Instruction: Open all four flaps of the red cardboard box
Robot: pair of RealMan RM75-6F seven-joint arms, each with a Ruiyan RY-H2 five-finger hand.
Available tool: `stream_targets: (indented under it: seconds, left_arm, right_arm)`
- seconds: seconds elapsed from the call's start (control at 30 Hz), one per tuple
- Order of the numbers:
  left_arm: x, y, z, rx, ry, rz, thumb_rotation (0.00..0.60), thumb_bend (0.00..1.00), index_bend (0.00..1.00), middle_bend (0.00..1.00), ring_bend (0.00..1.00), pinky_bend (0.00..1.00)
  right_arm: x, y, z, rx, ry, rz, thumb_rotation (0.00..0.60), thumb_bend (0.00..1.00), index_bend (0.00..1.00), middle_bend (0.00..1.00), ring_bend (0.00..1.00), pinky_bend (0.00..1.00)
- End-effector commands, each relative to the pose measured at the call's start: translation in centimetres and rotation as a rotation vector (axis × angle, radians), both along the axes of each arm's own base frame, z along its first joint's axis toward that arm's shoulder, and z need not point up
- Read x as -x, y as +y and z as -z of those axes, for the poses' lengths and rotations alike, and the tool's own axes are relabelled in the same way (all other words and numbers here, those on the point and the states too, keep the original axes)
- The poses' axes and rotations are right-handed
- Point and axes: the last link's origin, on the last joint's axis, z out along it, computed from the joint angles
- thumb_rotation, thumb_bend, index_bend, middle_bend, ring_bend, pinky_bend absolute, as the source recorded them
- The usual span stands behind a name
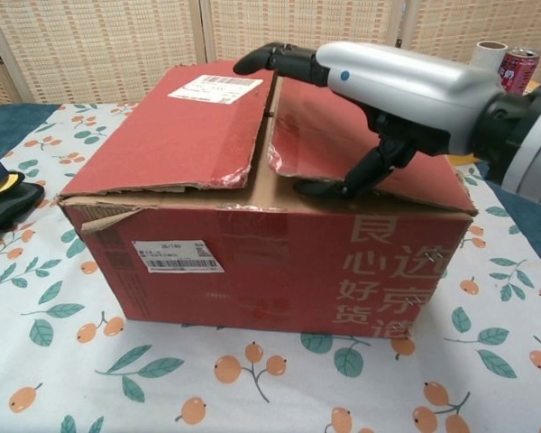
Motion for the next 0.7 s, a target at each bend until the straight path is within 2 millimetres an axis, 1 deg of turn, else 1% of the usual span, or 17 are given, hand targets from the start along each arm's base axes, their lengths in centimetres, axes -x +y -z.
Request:
stream_targets:
  seconds: [0.03,0.2,0.37,0.47,0.57,0.7]
  left_arm:
    - [0.0,0.1,0.0,-0.002,0.002,-0.003,0.6,0.4,0.03,0.09,0.1,0.01]
    - [0.1,0.1,-0.2,-0.012,0.001,-0.006,0.6,0.4,0.03,0.09,0.1,0.01]
    - [0.2,0.2,-0.2,-0.009,0.003,-0.012,0.6,0.4,0.03,0.09,0.09,0.01]
    - [0.4,0.4,-0.2,-0.009,0.013,-0.021,0.6,0.4,0.03,0.09,0.09,0.01]
    - [0.4,0.5,0.0,-0.01,0.02,-0.029,0.6,0.4,0.03,0.09,0.09,0.01]
    - [0.4,0.5,0.1,-0.012,0.03,-0.029,0.6,0.4,0.03,0.09,0.09,0.01]
  right_arm:
    - [0.0,-0.2,-0.6,0.032,-0.014,-0.009,0.6,0.38,0.0,0.0,0.0,0.06]
    - [0.2,-0.2,-1.9,0.079,-0.038,-0.012,0.6,0.39,0.0,0.0,0.0,0.06]
    - [1.0,0.4,-4.2,0.171,-0.056,-0.015,0.6,0.39,0.0,0.0,0.0,0.06]
    - [1.8,1.2,-5.6,0.222,-0.05,-0.005,0.6,0.39,0.0,0.0,0.0,0.06]
    - [3.2,2.2,-7.2,0.274,-0.041,0.015,0.6,0.39,0.0,0.0,0.0,0.06]
    - [6.0,3.7,-9.4,0.348,-0.043,0.052,0.6,0.39,0.0,0.0,0.0,0.06]
